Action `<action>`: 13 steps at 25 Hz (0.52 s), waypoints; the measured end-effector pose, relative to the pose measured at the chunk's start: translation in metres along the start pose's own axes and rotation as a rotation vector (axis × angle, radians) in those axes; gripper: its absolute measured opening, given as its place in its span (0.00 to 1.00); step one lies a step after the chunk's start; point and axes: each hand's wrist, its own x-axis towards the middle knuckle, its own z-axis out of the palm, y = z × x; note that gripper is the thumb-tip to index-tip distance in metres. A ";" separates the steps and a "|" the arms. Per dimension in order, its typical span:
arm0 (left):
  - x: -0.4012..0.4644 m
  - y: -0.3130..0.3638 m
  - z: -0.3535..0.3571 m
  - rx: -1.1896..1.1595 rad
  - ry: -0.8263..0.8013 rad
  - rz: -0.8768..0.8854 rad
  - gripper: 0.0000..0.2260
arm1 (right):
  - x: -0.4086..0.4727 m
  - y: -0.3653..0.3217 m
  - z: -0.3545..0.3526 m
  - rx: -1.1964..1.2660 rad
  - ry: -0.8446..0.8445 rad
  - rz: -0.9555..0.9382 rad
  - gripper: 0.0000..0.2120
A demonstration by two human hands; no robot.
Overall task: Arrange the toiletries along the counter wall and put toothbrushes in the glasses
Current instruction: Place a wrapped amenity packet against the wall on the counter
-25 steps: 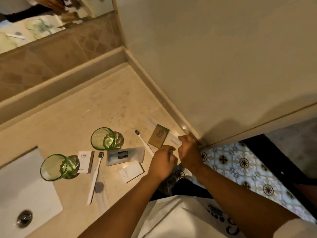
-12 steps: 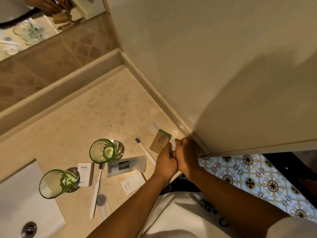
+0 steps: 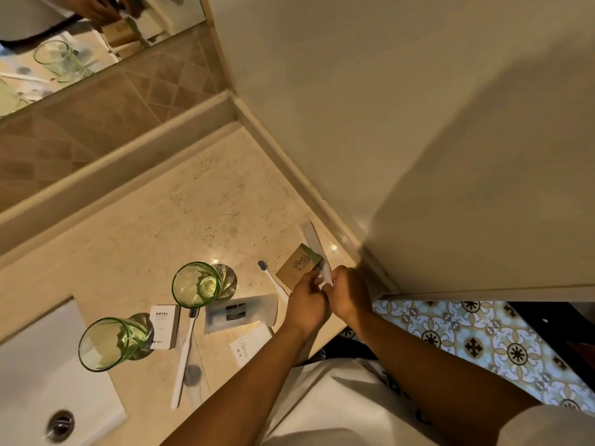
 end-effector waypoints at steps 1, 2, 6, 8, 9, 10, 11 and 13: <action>0.001 0.001 -0.001 -0.008 0.009 -0.007 0.20 | 0.000 0.002 0.000 0.010 0.001 -0.016 0.11; 0.001 0.003 -0.003 -0.023 0.013 -0.006 0.17 | -0.001 0.003 0.000 0.019 0.012 -0.034 0.11; 0.002 0.009 -0.006 -0.092 -0.029 0.000 0.13 | -0.005 0.002 -0.002 0.045 0.124 -0.064 0.09; 0.006 0.008 -0.007 -0.119 -0.047 -0.014 0.11 | -0.007 -0.001 -0.005 0.072 0.198 -0.062 0.09; 0.009 0.008 -0.008 -0.134 -0.051 -0.016 0.10 | -0.008 -0.004 -0.008 0.075 0.240 -0.086 0.09; 0.011 0.009 -0.008 -0.163 -0.058 -0.022 0.09 | -0.010 -0.007 -0.011 0.084 0.272 -0.101 0.08; 0.010 0.013 -0.010 -0.222 -0.078 -0.036 0.09 | -0.010 -0.009 -0.012 0.104 0.286 -0.111 0.08; 0.007 0.022 -0.016 -0.308 -0.109 -0.033 0.09 | -0.010 -0.015 -0.016 0.190 0.262 -0.100 0.09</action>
